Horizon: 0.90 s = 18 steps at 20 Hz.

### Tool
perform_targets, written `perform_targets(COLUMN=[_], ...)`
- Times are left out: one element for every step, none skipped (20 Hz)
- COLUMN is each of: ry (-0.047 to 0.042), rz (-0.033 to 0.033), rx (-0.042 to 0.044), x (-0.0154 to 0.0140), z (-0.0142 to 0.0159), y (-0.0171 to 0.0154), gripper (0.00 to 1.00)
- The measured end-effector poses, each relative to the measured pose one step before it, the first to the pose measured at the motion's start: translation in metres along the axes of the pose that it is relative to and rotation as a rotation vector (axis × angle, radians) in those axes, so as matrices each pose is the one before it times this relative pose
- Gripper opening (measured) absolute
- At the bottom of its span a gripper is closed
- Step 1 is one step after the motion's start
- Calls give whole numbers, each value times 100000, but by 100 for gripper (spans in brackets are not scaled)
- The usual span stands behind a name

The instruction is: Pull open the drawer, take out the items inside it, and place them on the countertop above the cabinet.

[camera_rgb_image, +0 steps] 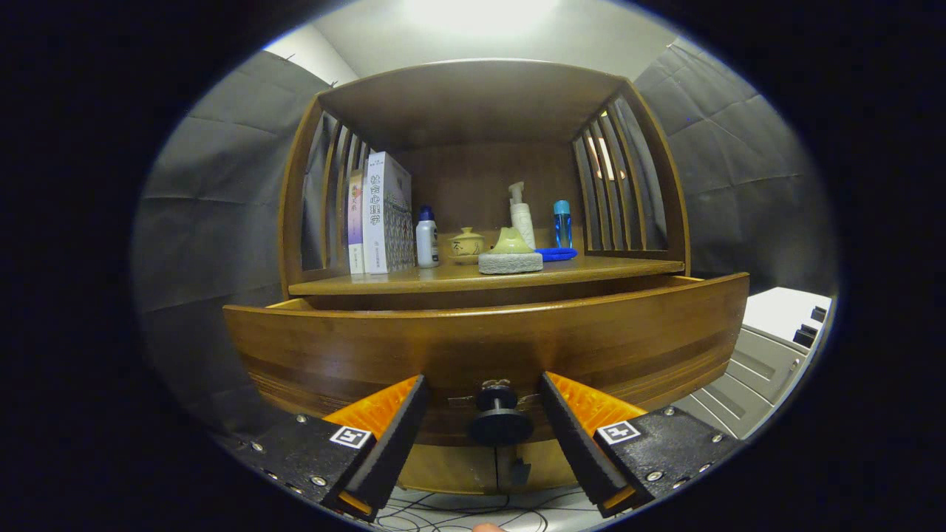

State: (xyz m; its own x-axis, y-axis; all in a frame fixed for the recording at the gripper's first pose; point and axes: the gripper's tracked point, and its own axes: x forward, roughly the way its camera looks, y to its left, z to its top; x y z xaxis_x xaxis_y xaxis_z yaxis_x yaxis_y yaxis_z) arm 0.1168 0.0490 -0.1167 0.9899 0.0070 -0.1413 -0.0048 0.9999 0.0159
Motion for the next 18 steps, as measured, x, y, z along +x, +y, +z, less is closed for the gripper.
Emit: perform_targets(ry=[295,54,172,-226,23,-34,4,-97,-161,-101,-97,21,-24,-51,8,24,5,79], rz=[-138,-143,-56,4,-14,-22,9,43,48,38,18,55,26,-20,-32,-14,-17,8], rx=[12,-72,0,101,-112,-180,127,149,-211,-2,92,43,201,10,6,-78,25,84], x=[496,393,436,447,477,411,300,502,411,201,376,250,398,454,383,527,78,86], z=[34,68,-13,78,56,81,20,3,57,19,61,16,-30,83,14,66,-41,4], y=[27,41,-19,-16,63,-60,-17,151,-26,-70,65,-70,30,-18,40,32,-34,13], gripper=[95,95,95,95,95,95,95,95,95,95,95,95,95,95,95,95,95,95])
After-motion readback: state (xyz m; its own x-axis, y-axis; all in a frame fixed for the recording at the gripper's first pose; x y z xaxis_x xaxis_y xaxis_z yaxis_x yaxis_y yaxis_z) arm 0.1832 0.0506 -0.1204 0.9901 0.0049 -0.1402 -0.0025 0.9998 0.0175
